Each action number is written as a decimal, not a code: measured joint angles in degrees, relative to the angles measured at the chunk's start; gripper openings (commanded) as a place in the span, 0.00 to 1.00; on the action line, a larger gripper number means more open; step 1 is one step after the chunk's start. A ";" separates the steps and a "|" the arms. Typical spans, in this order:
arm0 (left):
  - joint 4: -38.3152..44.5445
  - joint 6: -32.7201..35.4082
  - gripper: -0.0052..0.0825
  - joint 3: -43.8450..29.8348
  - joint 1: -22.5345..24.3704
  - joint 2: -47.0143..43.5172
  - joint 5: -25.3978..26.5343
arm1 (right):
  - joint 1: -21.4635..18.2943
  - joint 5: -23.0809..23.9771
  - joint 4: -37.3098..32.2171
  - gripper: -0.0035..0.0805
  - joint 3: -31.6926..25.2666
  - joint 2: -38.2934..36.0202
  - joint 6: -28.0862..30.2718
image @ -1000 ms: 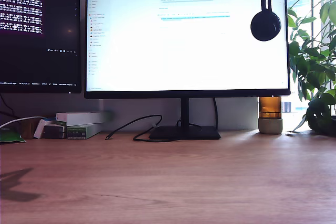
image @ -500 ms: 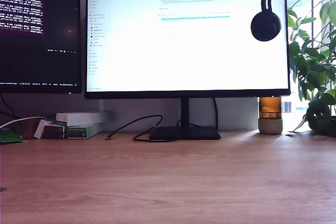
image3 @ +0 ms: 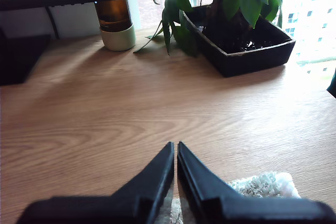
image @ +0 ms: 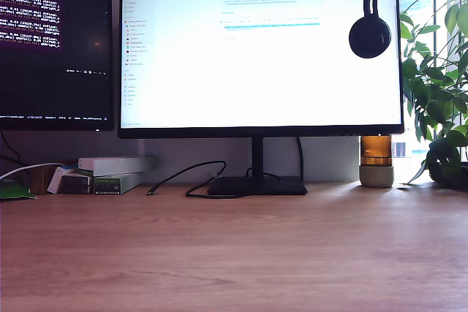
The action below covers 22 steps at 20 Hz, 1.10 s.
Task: Fold the tea towel to a neat square and place it to the right
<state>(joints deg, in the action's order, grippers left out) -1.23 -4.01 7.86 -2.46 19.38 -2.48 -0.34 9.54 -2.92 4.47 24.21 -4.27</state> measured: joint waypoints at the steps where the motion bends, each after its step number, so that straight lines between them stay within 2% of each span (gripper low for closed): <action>1: -1.11 -0.04 0.03 0.00 0.00 -1.44 0.02 | 0.00 0.00 -0.02 0.03 0.00 -0.39 0.00; 4: -3.76 -0.33 0.03 0.00 0.00 -6.34 0.00 | 0.00 -0.15 -0.07 0.03 0.00 -3.30 0.00; 7: -8.52 -0.35 0.03 0.00 0.00 -11.63 -0.02 | 0.07 -2.86 -0.15 0.03 0.00 -6.91 0.07; 12: -15.15 -0.35 0.03 0.00 0.00 -19.26 -0.13 | 0.48 -3.08 0.31 0.03 0.00 -13.31 1.31; 17: -22.03 -0.37 0.03 0.04 0.00 -19.56 -0.66 | 0.48 -3.10 5.46 0.03 0.00 -16.81 1.33; 22: -25.18 -0.35 0.03 0.04 0.00 -19.56 -0.70 | 0.48 -3.10 12.92 0.03 0.00 -16.87 1.29</action>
<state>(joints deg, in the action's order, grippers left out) -26.41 -4.36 7.90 -2.46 -0.19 -3.18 0.14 6.44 10.00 4.47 7.33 -2.98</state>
